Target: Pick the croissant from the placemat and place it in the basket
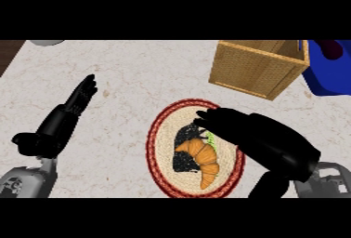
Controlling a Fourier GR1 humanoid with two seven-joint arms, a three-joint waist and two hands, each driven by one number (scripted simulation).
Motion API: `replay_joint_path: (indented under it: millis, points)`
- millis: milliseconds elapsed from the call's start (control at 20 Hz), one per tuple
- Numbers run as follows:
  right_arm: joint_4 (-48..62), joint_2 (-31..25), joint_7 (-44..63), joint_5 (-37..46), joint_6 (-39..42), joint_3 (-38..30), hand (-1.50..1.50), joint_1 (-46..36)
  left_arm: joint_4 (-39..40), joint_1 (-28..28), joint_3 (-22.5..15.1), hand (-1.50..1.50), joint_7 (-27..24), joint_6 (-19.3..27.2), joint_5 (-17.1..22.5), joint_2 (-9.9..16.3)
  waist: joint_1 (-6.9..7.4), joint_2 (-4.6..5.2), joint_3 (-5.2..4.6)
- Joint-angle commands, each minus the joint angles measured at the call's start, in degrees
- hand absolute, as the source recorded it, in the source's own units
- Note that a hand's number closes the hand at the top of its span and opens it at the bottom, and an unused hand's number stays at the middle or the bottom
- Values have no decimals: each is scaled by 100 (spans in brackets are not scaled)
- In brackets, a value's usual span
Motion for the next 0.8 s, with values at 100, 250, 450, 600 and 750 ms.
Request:
replay_joint_path:
  millis: [100, 250, 450, 600, 750]
  points:
    - [961, 106, -1425, 1298, -871, 319, -150, 330, -214, 343, 19, 0, -127, -64, -232, -211, 11, -3, -1]
    - [1348, 253, -1617, 1574, -958, 235, -150, 223, 78, -111, 48, 0, 112, -6, -443, -467, -17, -2, -2]
    - [1314, 448, -1976, 1867, -1119, 287, -150, 568, -66, 62, 403, 0, 143, -377, -361, -345, -16, -8, -2]
    - [1398, 718, -2040, 1975, -1133, 304, -150, 551, -145, 205, 476, 0, 10, -492, -399, -433, -15, -10, -3]
    - [1370, 729, -2212, 1726, -769, -2, -150, 419, 159, -1, 710, 0, -17, -758, -371, -333, -20, -7, -3]
